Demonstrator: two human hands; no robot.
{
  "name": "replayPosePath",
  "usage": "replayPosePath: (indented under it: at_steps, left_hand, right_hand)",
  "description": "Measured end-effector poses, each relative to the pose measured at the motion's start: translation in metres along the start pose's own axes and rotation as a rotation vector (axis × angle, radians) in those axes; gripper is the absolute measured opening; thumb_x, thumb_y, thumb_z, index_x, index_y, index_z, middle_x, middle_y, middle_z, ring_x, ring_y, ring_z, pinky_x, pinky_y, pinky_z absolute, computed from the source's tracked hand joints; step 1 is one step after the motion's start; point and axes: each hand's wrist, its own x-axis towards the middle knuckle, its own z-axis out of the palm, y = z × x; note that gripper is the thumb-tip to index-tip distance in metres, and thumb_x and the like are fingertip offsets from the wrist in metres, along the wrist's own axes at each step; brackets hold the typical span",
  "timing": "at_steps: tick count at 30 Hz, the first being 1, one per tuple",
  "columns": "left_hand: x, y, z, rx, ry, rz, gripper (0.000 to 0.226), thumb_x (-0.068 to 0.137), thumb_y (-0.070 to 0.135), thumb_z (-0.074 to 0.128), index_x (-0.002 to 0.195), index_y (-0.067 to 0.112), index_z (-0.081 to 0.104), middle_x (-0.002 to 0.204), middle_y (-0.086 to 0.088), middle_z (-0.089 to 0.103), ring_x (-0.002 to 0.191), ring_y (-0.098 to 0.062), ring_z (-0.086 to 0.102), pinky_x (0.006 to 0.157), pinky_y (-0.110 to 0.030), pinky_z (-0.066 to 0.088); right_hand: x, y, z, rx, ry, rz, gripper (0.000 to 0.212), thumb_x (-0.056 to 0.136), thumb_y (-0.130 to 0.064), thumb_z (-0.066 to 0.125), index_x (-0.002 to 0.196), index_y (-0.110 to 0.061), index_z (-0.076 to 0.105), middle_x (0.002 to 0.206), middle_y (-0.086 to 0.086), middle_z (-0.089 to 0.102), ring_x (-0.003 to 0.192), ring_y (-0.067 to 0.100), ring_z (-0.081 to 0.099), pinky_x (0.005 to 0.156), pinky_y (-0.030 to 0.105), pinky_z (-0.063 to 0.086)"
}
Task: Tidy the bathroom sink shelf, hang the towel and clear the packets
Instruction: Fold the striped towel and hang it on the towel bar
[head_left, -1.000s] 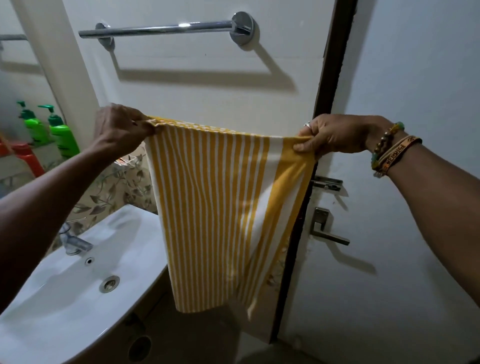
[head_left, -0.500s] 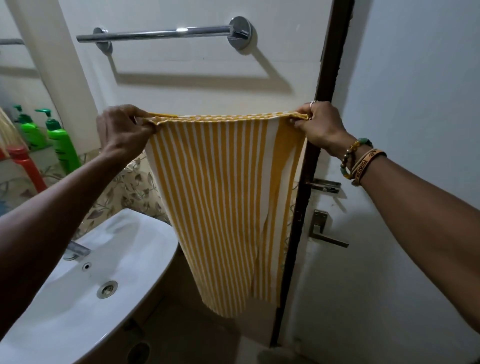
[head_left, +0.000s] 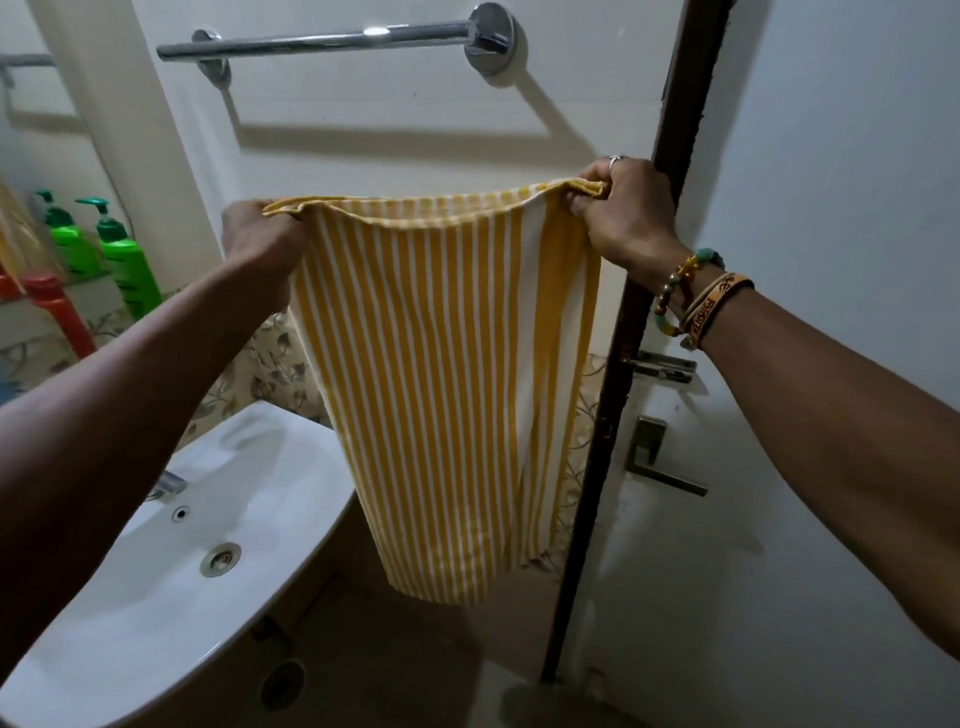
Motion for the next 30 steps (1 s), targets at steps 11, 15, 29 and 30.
replayPosePath:
  at_steps: [11, 15, 29, 30]
  left_hand:
    - [-0.037, 0.022, 0.028, -0.096, -0.127, 0.098, 0.030, 0.079, 0.012, 0.039, 0.085, 0.028, 0.063, 0.094, 0.007, 0.061, 0.089, -0.009, 0.056, 0.070, -0.021, 0.045]
    - [-0.067, 0.043, 0.053, -0.103, -0.354, 0.193, 0.010, 0.077, 0.028, 0.054, 0.080, 0.023, 0.062, 0.093, 0.002, 0.061, 0.086, -0.013, 0.055, 0.076, -0.032, 0.047]
    - [-0.083, 0.024, 0.066, 0.094, -0.748, 0.341, 0.013, 0.085, 0.022, 0.076, 0.096, 0.016, 0.075, 0.092, 0.001, 0.077, 0.085, -0.016, 0.075, 0.078, -0.035, 0.062]
    - [-0.082, 0.025, 0.064, 0.048, -0.755, 0.325, 0.008, 0.085, 0.020, 0.075, 0.093, 0.018, 0.075, 0.090, 0.003, 0.077, 0.084, -0.016, 0.075, 0.075, -0.032, 0.062]
  right_hand:
    - [-0.007, -0.019, 0.019, 0.221, -0.206, 0.033, 0.012, 0.091, -0.016, 0.070, 0.104, -0.015, 0.068, 0.084, 0.001, 0.070, 0.065, 0.016, 0.072, 0.054, 0.026, 0.060]
    - [-0.011, -0.041, 0.031, 0.294, -0.301, -0.049, 0.012, 0.089, -0.008, 0.069, 0.096, -0.017, 0.070, 0.084, 0.001, 0.069, 0.067, 0.015, 0.071, 0.052, 0.022, 0.056]
    - [-0.024, -0.045, 0.040, 0.546, -0.327, -0.104, 0.025, 0.079, -0.009, 0.078, 0.103, -0.017, 0.071, 0.093, 0.003, 0.074, 0.083, 0.012, 0.071, 0.072, 0.025, 0.059]
    - [-0.024, -0.042, 0.042, 0.609, -0.345, -0.059, 0.031, 0.078, -0.011, 0.081, 0.106, -0.015, 0.069, 0.095, 0.006, 0.074, 0.080, 0.013, 0.070, 0.070, 0.026, 0.059]
